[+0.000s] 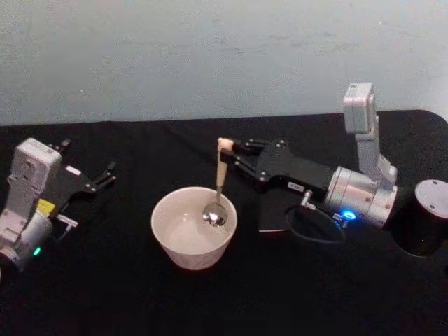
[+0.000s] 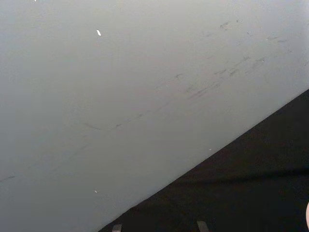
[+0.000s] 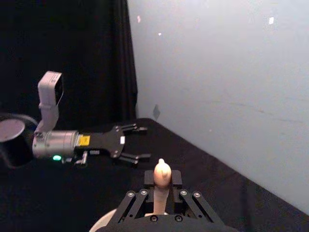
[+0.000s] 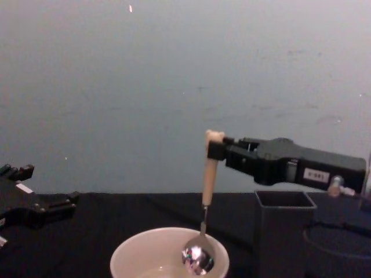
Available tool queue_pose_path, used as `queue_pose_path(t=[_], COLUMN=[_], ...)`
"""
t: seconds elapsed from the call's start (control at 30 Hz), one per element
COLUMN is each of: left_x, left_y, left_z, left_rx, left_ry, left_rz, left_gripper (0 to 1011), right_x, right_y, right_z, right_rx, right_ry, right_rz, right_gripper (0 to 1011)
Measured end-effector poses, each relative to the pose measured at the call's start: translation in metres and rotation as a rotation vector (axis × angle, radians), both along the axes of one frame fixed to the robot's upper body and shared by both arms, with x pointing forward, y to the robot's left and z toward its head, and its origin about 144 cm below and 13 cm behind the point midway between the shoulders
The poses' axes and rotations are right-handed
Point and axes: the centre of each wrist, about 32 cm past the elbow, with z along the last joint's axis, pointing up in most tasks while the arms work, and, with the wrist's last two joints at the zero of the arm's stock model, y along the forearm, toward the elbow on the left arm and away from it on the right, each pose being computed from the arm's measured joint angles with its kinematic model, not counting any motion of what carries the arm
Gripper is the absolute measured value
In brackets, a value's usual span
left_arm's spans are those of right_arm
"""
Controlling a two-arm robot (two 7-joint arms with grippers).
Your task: Pick up the stirring spoon with one hand, stir inside the cup, then place it back in its original position.
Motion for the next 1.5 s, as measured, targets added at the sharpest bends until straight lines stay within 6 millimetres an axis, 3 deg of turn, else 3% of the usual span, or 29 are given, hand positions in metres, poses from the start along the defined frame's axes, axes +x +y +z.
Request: queue_pose_path(t=[0.4, 1.0, 1.5], left_x=[0.0, 0.0, 0.0], left_y=[0.0, 0.0, 0.0], left_z=[0.0, 0.0, 0.0], left_rx=[0.0, 0.0, 0.0], left_ry=[0.0, 0.0, 0.0], left_rz=[0.0, 0.0, 0.0], left_gripper=[1001, 1002, 1001], right_x=[0.005, 0.012, 0.029], right_y=[0.012, 0.048, 0.047], right_z=[-0.003, -0.008, -0.01], right_rx=[-0.065, -0.074, -0.056], right_ry=[-0.009, 0.017, 0.035], right_rz=[0.065, 0.115, -0.002], right_gripper=[203, 203, 203])
